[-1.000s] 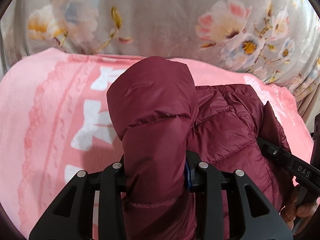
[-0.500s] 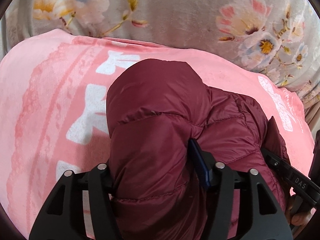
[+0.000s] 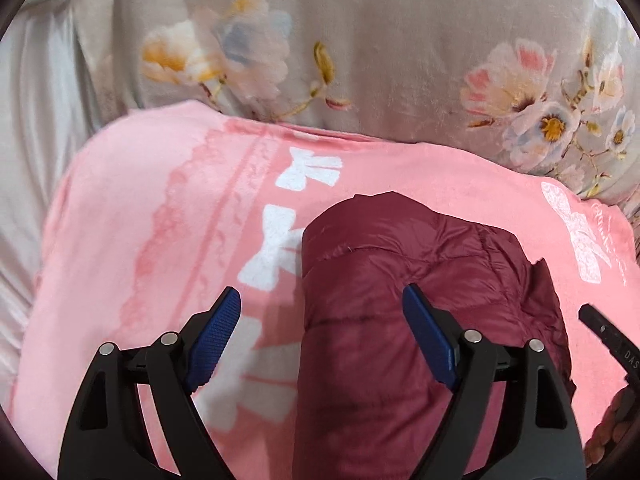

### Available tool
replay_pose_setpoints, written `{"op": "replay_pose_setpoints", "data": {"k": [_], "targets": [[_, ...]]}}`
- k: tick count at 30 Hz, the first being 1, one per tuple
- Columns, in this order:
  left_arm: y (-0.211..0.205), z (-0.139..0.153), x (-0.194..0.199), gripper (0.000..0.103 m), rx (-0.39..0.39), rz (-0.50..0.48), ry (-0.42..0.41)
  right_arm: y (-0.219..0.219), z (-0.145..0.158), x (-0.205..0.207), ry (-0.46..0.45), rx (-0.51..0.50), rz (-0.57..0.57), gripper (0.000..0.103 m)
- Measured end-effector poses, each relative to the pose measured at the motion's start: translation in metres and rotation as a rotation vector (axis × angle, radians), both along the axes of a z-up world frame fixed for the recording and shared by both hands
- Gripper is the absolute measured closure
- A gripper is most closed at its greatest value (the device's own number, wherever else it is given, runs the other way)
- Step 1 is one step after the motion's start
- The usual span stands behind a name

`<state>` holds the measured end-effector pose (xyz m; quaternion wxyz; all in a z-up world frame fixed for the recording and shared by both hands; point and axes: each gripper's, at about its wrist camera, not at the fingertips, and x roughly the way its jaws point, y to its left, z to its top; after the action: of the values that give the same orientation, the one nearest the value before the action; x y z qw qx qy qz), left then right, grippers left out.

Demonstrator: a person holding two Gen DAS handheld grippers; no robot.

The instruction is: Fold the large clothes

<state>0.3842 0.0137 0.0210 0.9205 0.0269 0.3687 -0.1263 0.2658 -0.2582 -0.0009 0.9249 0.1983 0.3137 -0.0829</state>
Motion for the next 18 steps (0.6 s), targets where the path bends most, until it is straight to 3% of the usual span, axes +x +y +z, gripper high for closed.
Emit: {"op": "replay_pose_setpoints", "data": {"k": [1,7,18], "targets": [[-0.004,0.004,-0.007,0.023,0.027,0.002,-0.009,0.005,0.005,0.001,0.0,-0.015,0.012,0.092],[-0.04,0.003,-0.022,0.023,0.063,-0.025,0.008,0.043,0.015,0.025,0.021,-0.177,0.055,0.094],[-0.05,-0.053,0.008,0.023,0.106,0.066,0.114,0.029,-0.039,0.054,0.135,-0.182,0.014,0.094]]}}
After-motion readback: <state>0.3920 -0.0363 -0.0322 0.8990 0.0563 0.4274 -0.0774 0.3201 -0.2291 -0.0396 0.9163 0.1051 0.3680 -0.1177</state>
